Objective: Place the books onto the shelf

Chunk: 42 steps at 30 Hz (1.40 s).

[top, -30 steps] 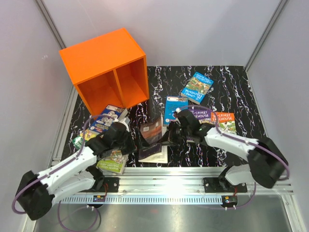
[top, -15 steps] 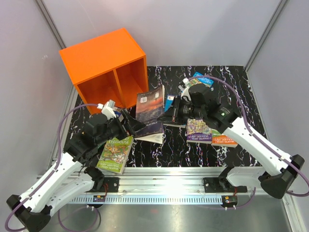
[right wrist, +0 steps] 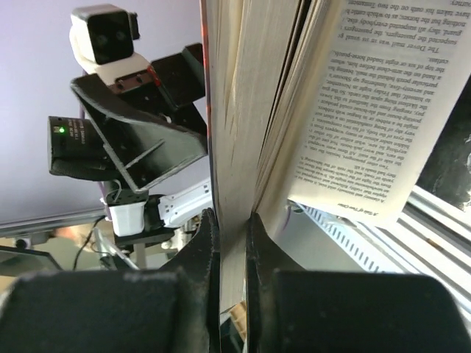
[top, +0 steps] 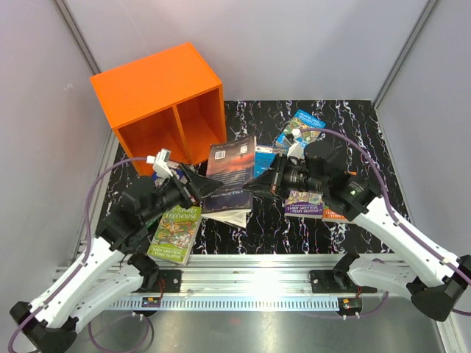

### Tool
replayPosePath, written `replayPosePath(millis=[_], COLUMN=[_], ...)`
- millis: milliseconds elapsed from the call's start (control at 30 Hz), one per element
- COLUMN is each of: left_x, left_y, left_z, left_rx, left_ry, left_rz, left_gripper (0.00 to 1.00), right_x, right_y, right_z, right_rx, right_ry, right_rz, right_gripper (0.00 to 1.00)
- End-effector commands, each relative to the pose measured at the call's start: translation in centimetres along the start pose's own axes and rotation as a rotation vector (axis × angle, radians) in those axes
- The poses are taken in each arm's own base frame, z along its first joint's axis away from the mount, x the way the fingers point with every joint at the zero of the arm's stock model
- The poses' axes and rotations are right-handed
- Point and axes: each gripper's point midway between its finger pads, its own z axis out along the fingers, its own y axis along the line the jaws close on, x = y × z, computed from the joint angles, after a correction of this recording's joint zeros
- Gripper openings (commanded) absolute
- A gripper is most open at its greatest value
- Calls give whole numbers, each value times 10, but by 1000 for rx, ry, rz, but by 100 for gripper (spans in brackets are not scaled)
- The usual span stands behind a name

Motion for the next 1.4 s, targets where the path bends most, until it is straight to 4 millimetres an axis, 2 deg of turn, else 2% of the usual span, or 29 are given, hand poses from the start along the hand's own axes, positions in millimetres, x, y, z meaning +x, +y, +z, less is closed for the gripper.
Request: replayPosePath(millis=[0,67,200,233,300,333,367,400,433,467,500,533,567,600,667,700,733,767,867,933,967,1033,1067,1100,1133,1167,1200,1267,1367], left_x=[-8,-5,-13,-14,-19,-22,-34,-36,-46,-53,-71,-83,-104,-122,-148,-180,-191,-212,-269,-306,-328,-352,-361,-377,-383,-390,-397,-400,-407], left_y=[-52,-55,-73,-77,-85,-85,-106,-102,-103,-110,-132,-131,-159,-154,-159,-174,-182,-193,-197,-183,-170,-151,-137,-114,-101,-75,-61,-29,1], left_z=[4,7,7,7,10,12,5,6,12,11,-2,8,-5,-4,5,-8,-12,-12,-21,-30,-35,-40,-39,-40,-41,-41,-47,-47,-51], left_rx=[230,248,289,291,264,243,262,212,172,161,166,118,151,100,96,114,138,153,117,53,10,-35,-63,-118,-144,-198,-246,-302,-396], left_ry=[4,30,19,25,43,41,16,24,2,-12,-55,-71,-128,-158,-181,-269,-282,-323,-456,-556,-612,-677,-690,-718,-732,-747,-799,-834,-864], left_rz=[7,6,31,44,63,100,136,175,196,223,287,304,342,363,371,375,378,385,370,325,301,241,207,153,127,83,51,6,-23], left_gripper=[95,92,44,18,1,0,0,0,0,0,0,0,0,0,0,0,0,0,0,0,0,0,0,0,0,0,0,0,0], right_x=[-16,-16,-18,-17,-20,-21,-22,-23,-23,-26,-28,-29,-32,-34,-34,-32,-30,-27,-19,-15,-12,-9,-9,-7,-6,-6,-6,-7,-11], right_y=[72,72,77,75,82,82,87,90,93,102,105,99,107,106,97,93,91,84,70,67,63,57,54,52,50,49,45,41,40], right_z=[-15,-11,-7,-6,-8,-9,-10,-11,-12,-17,-18,-18,-23,-24,-25,-26,-27,-24,-26,-33,-35,-37,-38,-41,-42,-44,-43,-42,-39], right_rx=[-324,-342,-347,-331,-335,-331,-337,-343,-343,-358,-353,-311,-315,-296,-245,-232,-231,-218,-203,-202,-197,-178,-170,-159,-153,-146,-129,-113,-104], right_ry=[-76,-61,-51,-45,-51,-51,-54,-54,-50,-59,-63,-69,-86,-93,-96,-89,-85,-73,-62,-69,-70,-69,-70,-71,-70,-74,-74,-77,-76], right_rz=[-41,-30,-56,-57,-76,-77,-83,-88,-94,-121,-133,-126,-166,-173,-186,-183,-181,-163,-130,-123,-119,-112,-115,-116,-125,-130,-128,-135,-147], right_gripper=[0,0,0,0,0,0,0,4,14,38,66,99,100,100,100,100,100,100,100,100,100,100,100,100,100,100,100,100,100])
